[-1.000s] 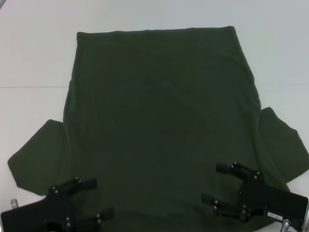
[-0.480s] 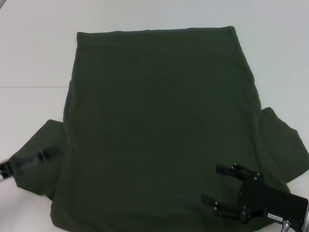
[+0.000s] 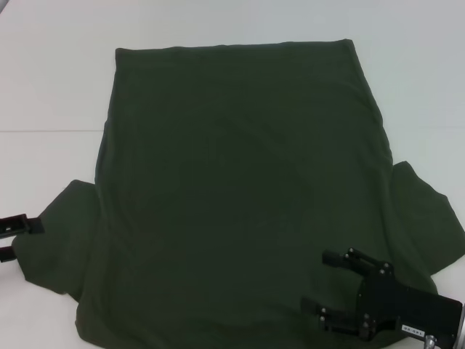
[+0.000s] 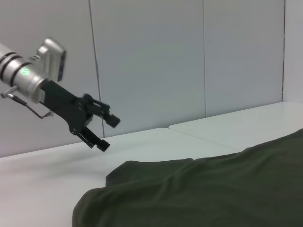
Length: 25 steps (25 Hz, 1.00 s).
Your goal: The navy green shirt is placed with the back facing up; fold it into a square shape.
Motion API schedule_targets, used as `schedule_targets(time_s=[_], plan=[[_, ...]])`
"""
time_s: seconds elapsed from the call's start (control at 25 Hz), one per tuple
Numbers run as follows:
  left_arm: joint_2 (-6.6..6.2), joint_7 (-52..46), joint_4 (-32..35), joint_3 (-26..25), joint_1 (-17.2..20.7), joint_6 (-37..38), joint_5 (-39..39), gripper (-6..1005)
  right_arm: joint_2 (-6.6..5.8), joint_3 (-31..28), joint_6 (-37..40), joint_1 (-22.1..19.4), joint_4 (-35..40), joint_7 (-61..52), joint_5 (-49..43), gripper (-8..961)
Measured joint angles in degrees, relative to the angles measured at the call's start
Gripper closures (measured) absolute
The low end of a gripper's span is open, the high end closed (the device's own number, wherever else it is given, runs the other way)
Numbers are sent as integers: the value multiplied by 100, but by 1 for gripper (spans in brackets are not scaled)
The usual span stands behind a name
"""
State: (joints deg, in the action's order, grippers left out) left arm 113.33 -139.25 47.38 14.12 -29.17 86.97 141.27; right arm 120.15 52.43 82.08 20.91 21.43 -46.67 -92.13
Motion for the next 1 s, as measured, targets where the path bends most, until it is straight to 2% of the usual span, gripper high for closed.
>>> schedule_targets(time_s=[0.4,1.0], plan=[[-103,-423,-143,363,-347,-895,773,93,0,7,11,0,-39,0,-7,37],[-79,-374,-459,595,-445,-1339,797,100,9,30,-17,17,-76,24,-7,37]])
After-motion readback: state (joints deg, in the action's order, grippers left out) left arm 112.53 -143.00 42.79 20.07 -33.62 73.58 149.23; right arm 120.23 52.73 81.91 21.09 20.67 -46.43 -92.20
